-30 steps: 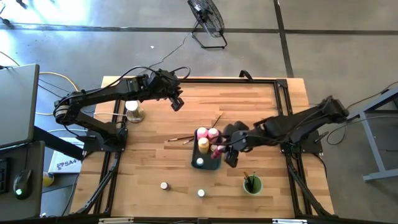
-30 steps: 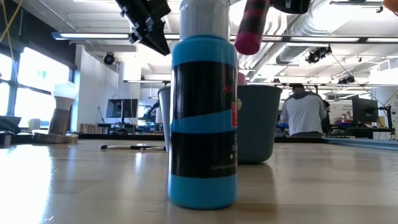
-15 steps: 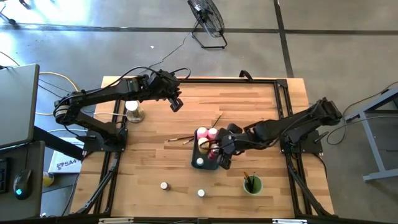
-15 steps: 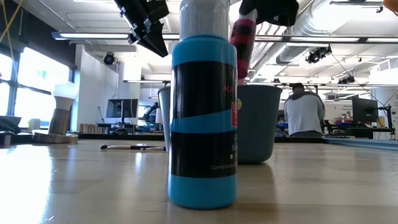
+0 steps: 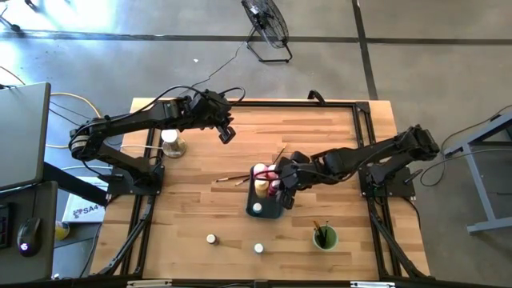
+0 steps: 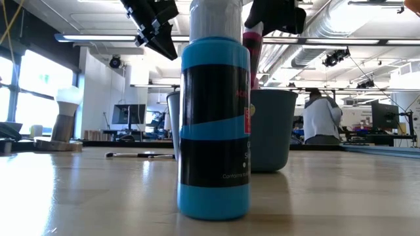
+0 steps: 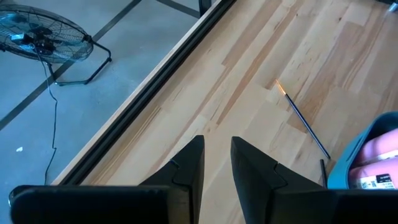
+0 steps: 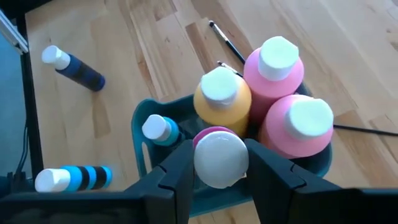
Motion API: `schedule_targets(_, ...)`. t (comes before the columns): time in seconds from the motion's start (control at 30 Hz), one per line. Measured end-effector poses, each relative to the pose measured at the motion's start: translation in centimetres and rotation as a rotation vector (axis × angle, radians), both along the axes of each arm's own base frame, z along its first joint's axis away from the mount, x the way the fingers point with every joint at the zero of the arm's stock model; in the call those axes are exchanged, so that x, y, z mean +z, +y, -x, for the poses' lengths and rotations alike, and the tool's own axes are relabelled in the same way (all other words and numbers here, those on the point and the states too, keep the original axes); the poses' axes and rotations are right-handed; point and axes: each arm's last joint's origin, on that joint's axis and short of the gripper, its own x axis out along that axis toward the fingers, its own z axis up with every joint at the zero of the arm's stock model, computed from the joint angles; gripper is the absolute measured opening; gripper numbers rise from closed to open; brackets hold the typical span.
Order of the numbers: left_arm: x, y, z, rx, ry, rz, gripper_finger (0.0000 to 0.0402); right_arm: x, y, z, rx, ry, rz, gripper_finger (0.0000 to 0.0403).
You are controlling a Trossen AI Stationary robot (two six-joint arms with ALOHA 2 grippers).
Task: Pick & Place Paint Supplies
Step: Put the small pink and black paint bottle into the blue bin
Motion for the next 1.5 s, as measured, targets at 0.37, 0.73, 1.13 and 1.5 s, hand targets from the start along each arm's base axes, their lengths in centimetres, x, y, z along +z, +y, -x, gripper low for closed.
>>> schedule_targets(0.37, 0.0, 0.0, 0.0, -0.004, -0.003, 0.003, 0.0077, -0.3, 0.9, 0.0, 0.008, 0.009, -0.018, 0.012)
schedule_targets(0.73, 0.0, 0.0, 0.0, -0.005, -0.003, 0.004, 0.0077, -3.1, 3.0, -1.3, 0.05, 0.069, 0.001, 0.0121)
schedule_targets(1.13, 0.0, 0.0, 0.0, -0.009, -0.005, 0.011, 0.0077, -7.1, 3.5, -3.0, 0.016, 0.163, 0.087, 0.012)
schedule_targets(1.5, 0.0, -0.1, 0.0, -0.018, -0.009, 0.018, 0.0077, -7.3, 3.6, -3.2, -0.012, 0.139, 0.083, 0.0121)
